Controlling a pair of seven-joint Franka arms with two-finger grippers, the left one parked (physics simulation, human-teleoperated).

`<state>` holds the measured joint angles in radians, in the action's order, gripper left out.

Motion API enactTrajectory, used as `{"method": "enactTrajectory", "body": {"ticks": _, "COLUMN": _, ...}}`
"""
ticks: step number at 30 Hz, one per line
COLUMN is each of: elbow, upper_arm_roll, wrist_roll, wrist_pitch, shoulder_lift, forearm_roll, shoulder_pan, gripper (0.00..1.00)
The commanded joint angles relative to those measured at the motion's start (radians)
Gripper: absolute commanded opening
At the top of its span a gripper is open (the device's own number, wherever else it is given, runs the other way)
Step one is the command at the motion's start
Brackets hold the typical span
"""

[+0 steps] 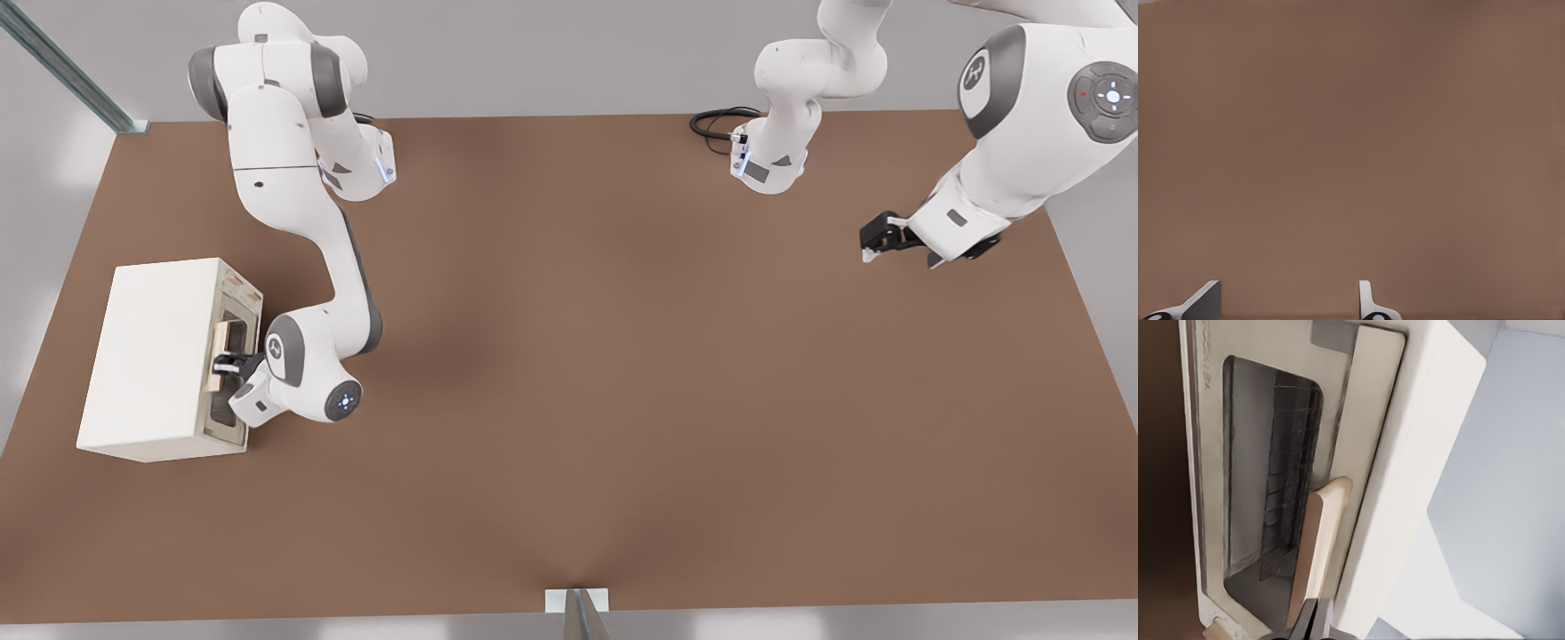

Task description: Keep left arm still and open the oven door with right arm

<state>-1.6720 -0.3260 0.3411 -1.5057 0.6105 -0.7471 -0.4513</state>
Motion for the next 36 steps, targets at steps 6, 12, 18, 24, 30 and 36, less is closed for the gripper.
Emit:
{"method": "enactTrajectory", "body": {"ticks": 6, "elbow": -0.026, "upper_arm_roll": -0.01, "wrist_roll": 0.176, "wrist_pitch": -0.007, "shoulder_lift": 0.0, "forearm_roll": -0.009, "shoulder_pan": 0.017, "gripper": 0.21}}
{"method": "enactTrajectory", "body": {"ticks": 12, "elbow": -0.055, "upper_arm_roll": -0.016, "wrist_roll": 0.176, "wrist_pitch": -0.025, "shoulder_lift": 0.003, "forearm_roll": -0.028, "shoulder_pan": 0.02, "gripper": 0.21}}
{"method": "enactTrajectory", "body": {"ticks": 18, "elbow": -0.022, "upper_arm_roll": 0.002, "wrist_roll": 0.196, "wrist_pitch": -0.001, "shoulder_lift": 0.008, "forearm_roll": -0.017, "shoulder_pan": -0.041, "gripper": 0.21}}
{"method": "enactTrajectory", "body": {"ticks": 24, "elbow": 0.126, "upper_arm_roll": 0.126, "wrist_roll": 0.026, "wrist_pitch": 0.009, "shoulder_lift": -0.143, "forearm_roll": 0.274, "shoulder_pan": 0.034, "gripper": 0.21}}
{"method": "enactTrajectory", "body": {"ticks": 30, "elbow": 0.399, "upper_arm_roll": 0.219, "wrist_roll": -0.369, "wrist_pitch": 0.162, "shoulder_lift": -0.331, "forearm_roll": 0.621, "shoulder_pan": 0.221, "gripper": 0.21}}
{"method": "enactTrajectory", "body": {"ticks": 36, "elbow": 0.42, "upper_arm_roll": 0.212, "wrist_roll": -0.387, "wrist_pitch": 0.104, "shoulder_lift": -0.333, "forearm_roll": 0.672, "shoulder_pan": 0.257, "gripper": 1.0}}
